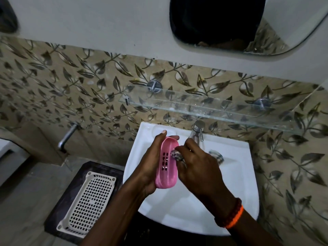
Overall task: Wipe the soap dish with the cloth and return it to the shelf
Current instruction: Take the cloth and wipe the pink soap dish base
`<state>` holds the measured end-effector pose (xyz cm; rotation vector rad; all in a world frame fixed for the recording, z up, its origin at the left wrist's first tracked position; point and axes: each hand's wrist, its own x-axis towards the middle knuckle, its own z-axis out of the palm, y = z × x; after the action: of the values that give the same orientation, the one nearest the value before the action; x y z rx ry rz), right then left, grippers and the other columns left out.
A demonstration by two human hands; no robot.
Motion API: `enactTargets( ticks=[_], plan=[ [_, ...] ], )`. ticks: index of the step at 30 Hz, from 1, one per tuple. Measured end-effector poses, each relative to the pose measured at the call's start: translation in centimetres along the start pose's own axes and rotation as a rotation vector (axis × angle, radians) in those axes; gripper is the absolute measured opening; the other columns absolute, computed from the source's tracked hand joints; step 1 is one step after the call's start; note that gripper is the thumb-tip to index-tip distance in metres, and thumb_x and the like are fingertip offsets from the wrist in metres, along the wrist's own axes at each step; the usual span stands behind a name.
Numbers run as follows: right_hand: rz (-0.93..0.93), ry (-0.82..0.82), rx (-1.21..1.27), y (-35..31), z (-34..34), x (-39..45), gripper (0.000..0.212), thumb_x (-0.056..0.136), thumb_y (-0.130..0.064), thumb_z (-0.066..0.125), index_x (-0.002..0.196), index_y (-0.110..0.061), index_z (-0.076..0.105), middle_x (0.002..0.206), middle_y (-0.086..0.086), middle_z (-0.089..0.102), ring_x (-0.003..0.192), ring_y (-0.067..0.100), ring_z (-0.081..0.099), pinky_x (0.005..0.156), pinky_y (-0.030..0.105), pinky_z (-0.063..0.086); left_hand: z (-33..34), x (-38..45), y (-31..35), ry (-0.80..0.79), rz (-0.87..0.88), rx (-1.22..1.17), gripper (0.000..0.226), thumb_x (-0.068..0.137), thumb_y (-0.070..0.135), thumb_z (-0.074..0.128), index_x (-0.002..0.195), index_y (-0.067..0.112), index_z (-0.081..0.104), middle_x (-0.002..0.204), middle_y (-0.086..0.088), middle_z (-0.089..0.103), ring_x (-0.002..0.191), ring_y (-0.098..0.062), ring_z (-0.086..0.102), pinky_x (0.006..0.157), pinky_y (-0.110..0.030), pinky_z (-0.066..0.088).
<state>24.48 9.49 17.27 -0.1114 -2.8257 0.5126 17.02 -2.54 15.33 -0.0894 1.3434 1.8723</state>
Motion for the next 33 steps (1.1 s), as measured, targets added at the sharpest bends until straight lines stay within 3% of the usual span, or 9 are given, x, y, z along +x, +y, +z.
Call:
enactTargets(
  ticks=[4,9,13,18,22,26,28,30,33],
  plan=[
    [0.033,-0.168,0.182,-0.5,1.1,-2.1,0.006,0.092,-0.024,0.059,0.095,-0.023,0.064,0.093,-0.007,0.054,0.091,0.021,0.060,0.071,0.034,0.047,-0.7,0.2,1.1,0.031,0.112,0.074,0.062,0.091,0.077,0.049,0.119,0.030,0.078,0.093,-0.010,0.075,0.083,-0.023,0.068,0.082,-0.039,0.053],
    [0.275,-0.230,0.732,-1.7,0.7,-2.6,0.007,0.093,-0.029,0.070,0.087,-0.025,0.068,0.075,-0.010,0.071,0.068,0.008,0.069,0.059,0.024,0.053,-0.4,-0.1,1.5,0.011,0.178,0.078,0.077,0.070,0.082,0.056,0.125,0.031,0.075,0.103,-0.013,0.077,0.091,-0.025,0.071,0.086,-0.043,0.053],
    [0.036,-0.133,0.236,-0.1,0.4,-3.4,0.010,0.093,-0.026,0.062,0.102,-0.028,0.065,0.100,-0.009,0.061,0.089,0.018,0.064,0.072,0.036,0.054,-0.2,-0.2,1.0,0.004,0.115,0.088,0.070,0.080,0.081,0.053,0.120,0.029,0.078,0.103,-0.012,0.078,0.088,-0.025,0.073,0.086,-0.042,0.056],
    [-0.102,-0.041,-0.177,-0.2,0.1,-2.7,0.017,0.082,-0.018,0.072,0.098,-0.020,0.067,0.097,0.000,0.062,0.062,0.026,0.064,0.040,0.036,0.048,-0.5,-0.2,1.5,0.050,0.002,0.063,0.090,0.067,0.089,0.062,0.114,0.015,0.080,0.102,-0.013,0.079,0.085,-0.030,0.072,0.089,-0.046,0.054],
    [-0.056,0.087,-0.127,0.2,-1.3,-0.7,0.016,0.083,-0.012,0.076,0.097,-0.013,0.068,0.093,0.005,0.062,0.057,0.028,0.062,0.037,0.032,0.046,0.2,-1.2,0.1,-0.023,-0.054,-0.107,0.082,0.074,0.079,0.068,0.112,0.006,0.076,0.100,-0.017,0.071,0.083,-0.028,0.070,0.089,-0.043,0.055],
    [-0.104,-0.034,-0.113,0.3,-1.3,-1.4,0.014,0.090,-0.021,0.062,0.103,-0.020,0.064,0.102,0.000,0.056,0.068,0.033,0.066,0.050,0.037,0.051,0.6,-1.0,0.7,0.025,0.005,-0.135,0.081,0.089,0.077,0.048,0.118,0.008,0.077,0.094,-0.015,0.073,0.079,-0.026,0.070,0.082,-0.042,0.059],
    [-0.082,-0.131,0.110,-0.2,-0.8,-2.7,0.015,0.092,-0.024,0.057,0.106,-0.025,0.063,0.099,-0.009,0.051,0.080,0.024,0.064,0.063,0.037,0.053,0.1,-0.9,1.8,0.039,0.050,-0.125,0.080,0.092,0.076,0.041,0.120,0.009,0.077,0.092,-0.014,0.076,0.073,-0.023,0.072,0.069,-0.034,0.060],
    [-0.046,-0.126,0.444,-0.7,-0.7,-3.3,0.017,0.092,-0.017,0.064,0.106,-0.025,0.069,0.094,-0.018,0.055,0.085,0.008,0.061,0.072,0.023,0.049,0.0,-1.0,2.1,0.021,0.074,-0.146,0.080,0.095,0.073,0.040,0.124,0.007,0.075,0.095,-0.015,0.076,0.075,-0.023,0.073,0.066,-0.033,0.062],
    [-0.012,-0.043,0.467,-1.2,-0.6,-3.4,0.022,0.087,-0.011,0.068,0.107,-0.021,0.071,0.097,-0.011,0.061,0.087,0.012,0.062,0.074,0.026,0.052,0.5,-1.3,1.6,-0.004,0.063,-0.191,0.081,0.093,0.071,0.042,0.128,0.004,0.072,0.096,-0.015,0.074,0.077,-0.024,0.072,0.068,-0.032,0.062]
  ],
)
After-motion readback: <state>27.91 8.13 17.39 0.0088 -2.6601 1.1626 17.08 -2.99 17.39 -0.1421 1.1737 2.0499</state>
